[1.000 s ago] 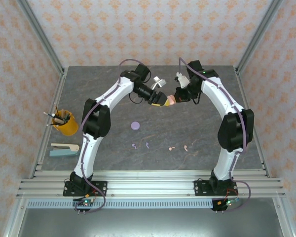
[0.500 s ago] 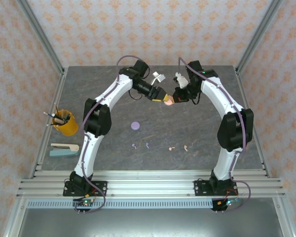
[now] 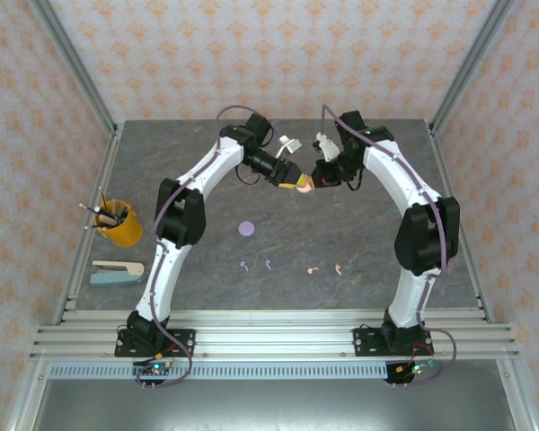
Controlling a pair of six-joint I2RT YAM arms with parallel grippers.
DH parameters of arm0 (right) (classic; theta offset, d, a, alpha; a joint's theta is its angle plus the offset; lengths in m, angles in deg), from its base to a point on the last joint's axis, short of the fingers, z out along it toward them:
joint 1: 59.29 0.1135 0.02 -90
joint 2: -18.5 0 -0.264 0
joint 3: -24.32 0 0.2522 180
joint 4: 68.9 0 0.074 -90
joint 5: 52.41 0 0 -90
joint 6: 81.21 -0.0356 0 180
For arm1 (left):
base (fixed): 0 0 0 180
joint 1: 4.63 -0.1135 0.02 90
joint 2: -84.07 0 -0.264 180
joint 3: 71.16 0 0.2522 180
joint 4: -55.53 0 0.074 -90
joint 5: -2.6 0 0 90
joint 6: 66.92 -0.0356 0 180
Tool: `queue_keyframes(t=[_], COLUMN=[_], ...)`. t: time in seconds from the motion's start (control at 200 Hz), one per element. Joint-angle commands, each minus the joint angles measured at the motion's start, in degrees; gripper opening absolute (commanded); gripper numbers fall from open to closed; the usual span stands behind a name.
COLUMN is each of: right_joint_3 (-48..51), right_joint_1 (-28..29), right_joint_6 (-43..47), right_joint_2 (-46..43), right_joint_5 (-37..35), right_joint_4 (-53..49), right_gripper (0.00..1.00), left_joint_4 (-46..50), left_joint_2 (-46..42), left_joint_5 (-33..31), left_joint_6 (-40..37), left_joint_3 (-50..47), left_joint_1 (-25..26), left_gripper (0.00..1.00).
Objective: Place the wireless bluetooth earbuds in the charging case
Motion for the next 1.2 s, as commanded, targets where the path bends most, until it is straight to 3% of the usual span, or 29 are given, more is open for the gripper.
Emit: queue_keyframes(t=[0.0, 0.646, 1.196], right_joint_3=[-2.15, -2.42, -2.08], right_joint_1=[0.34, 0.25, 0.27], right_joint_6=[0.97, 0.89, 0.89], right_joint_2=[0.51, 0.77, 0.49], right_joint_5=[0.65, 0.83, 1.07], right_joint_4=[-0.18, 0.26, 0.6], right_gripper=[0.0, 0.0, 0.0], left_joint_4=[2.31, 9.35, 7.59], left_joint_2=[0.63, 2.57, 3.49], left_joint_5=[2.3, 6.32, 5.72], left_joint_6=[-1.52, -7.27, -4.99], left_joint_3=[2.44, 4.37, 5.66], left_joint_1=[0.43, 1.14, 1.33], left_gripper=[0.51, 0.42, 0.37])
